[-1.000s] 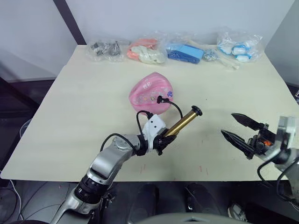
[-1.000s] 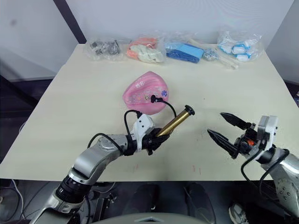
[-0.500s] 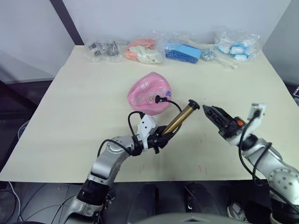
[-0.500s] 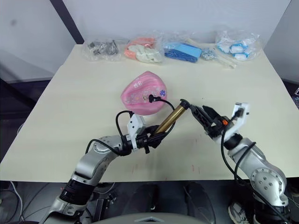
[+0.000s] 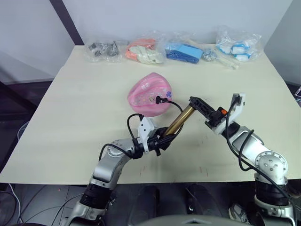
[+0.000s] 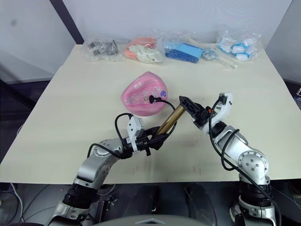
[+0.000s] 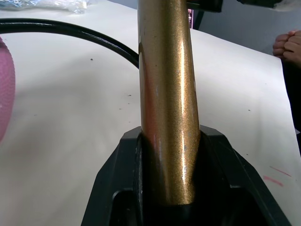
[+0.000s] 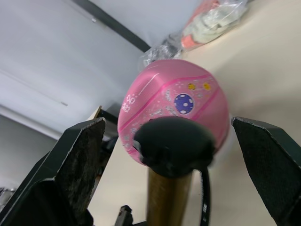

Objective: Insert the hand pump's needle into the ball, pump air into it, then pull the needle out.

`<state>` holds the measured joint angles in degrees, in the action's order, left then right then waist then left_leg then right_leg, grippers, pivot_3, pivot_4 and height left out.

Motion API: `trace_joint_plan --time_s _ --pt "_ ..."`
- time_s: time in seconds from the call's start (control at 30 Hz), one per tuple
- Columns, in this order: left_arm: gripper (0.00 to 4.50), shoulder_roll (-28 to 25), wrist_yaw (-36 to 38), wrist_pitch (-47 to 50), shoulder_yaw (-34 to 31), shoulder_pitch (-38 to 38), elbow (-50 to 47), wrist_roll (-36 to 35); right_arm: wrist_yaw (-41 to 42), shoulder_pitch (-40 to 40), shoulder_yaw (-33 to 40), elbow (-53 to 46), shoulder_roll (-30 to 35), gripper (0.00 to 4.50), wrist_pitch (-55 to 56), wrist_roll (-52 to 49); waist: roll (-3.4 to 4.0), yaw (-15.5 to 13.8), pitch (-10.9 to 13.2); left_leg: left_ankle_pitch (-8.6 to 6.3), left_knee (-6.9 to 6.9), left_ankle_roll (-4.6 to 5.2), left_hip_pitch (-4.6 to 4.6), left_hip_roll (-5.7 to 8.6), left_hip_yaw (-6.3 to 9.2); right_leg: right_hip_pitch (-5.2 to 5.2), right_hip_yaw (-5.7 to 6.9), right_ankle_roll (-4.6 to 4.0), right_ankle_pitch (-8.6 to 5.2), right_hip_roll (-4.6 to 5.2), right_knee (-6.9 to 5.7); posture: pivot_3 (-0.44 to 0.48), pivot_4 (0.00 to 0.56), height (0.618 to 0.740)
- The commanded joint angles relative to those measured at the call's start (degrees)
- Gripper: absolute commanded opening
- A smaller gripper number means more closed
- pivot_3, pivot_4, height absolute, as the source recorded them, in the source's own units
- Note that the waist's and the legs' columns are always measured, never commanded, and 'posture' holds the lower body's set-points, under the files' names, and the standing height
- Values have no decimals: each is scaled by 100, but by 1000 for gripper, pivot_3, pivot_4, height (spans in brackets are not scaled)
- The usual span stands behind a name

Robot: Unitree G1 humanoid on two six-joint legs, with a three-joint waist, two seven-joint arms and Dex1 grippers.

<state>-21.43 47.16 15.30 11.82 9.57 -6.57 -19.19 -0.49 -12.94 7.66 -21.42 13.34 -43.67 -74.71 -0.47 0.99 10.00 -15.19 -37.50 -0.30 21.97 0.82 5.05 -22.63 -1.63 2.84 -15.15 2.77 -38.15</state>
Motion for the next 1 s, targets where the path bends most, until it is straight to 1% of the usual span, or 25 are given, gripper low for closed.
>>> trace_joint_plan --time_s 0.03,0.43,0.7,1.0 --pt "1079 27 40 -202 -79 73 -68 18 152 -173 -75 -96 -6 4500 -56 -28 0 0 0 0 0 0 0 0 1 0 0 0 0 0 0 0 150 738" --pt "1079 -5 138 -268 -42 -2 -131 41 149 -356 -150 -33 -170 4500 -110 92 0 8 0 0 0 0 -1 -1 1 -2 -2 -1 0 0 -2 0 150 738" --pt "1079 -38 190 -362 51 -29 -154 179 115 -481 -173 78 -295 4500 -139 163 0 8 0 0 0 0 0 0 1 -4 -3 -1 1 0 -3 0 150 738" --pt "1079 19 152 -304 -19 15 -94 143 133 -594 -151 167 -387 4500 -127 197 1 11 0 0 1 0 0 0 1 -5 -4 -1 1 0 -3 0 150 738"
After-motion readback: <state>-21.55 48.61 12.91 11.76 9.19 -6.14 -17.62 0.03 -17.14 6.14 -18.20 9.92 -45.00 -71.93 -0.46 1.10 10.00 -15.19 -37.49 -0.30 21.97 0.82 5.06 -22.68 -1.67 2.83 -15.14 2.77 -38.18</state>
